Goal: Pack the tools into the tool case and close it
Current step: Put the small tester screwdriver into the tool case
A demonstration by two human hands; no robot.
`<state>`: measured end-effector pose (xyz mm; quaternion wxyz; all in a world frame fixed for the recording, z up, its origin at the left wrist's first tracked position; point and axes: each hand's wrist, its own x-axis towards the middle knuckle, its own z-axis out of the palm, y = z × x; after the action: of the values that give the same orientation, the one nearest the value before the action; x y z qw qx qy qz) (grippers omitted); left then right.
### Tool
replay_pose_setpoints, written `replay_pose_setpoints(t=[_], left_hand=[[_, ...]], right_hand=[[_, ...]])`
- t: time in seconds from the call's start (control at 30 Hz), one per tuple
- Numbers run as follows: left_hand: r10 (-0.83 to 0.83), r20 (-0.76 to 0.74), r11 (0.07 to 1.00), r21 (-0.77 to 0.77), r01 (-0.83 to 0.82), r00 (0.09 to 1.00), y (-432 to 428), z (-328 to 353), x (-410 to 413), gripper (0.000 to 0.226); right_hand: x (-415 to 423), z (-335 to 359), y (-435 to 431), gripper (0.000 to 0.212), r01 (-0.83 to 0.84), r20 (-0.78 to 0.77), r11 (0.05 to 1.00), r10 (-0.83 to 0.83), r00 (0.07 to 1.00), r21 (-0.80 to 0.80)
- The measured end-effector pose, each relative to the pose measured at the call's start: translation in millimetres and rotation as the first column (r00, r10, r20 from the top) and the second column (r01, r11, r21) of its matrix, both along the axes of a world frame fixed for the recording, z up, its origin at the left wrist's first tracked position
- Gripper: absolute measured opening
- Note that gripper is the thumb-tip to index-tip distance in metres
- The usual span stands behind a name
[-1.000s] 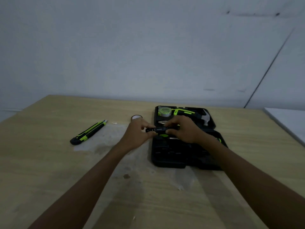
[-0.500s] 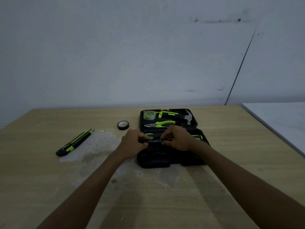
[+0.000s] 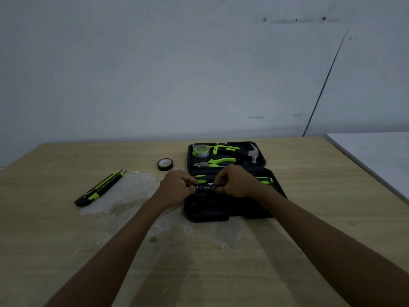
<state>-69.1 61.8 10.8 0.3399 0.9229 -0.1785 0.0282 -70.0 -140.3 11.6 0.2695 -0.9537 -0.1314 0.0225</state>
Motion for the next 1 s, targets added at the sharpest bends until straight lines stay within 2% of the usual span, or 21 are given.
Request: replay_pose_setpoints(t=[0.3, 0.77, 1.0], left_hand=[[-0.044, -0.008, 0.998, 0.052, 0.045, 0.999, 2.9, 6.5, 0.0, 0.020], [0.006, -0.122, 0.979, 0.202, 0.019, 0.993, -8.7, 14.3, 5.9, 0.021], [0.037, -0.071, 0.964, 0.264, -0.017, 0.997, -15.8, 21.7, 5.3, 0.022]], right_hand=[[-1.4, 3.6, 1.4, 0.030, -0.035, 0.034, 0.995, 0.038, 0.999, -0.088], [-0.9, 8.0, 5.7, 0.028, -0.018, -0.005, 0.990, 0.018, 1.000, -0.141], [-2.7, 12.2, 9.1, 0.028, -0.011, -0.002, 0.980, 0.010, 1.000, -0.196]])
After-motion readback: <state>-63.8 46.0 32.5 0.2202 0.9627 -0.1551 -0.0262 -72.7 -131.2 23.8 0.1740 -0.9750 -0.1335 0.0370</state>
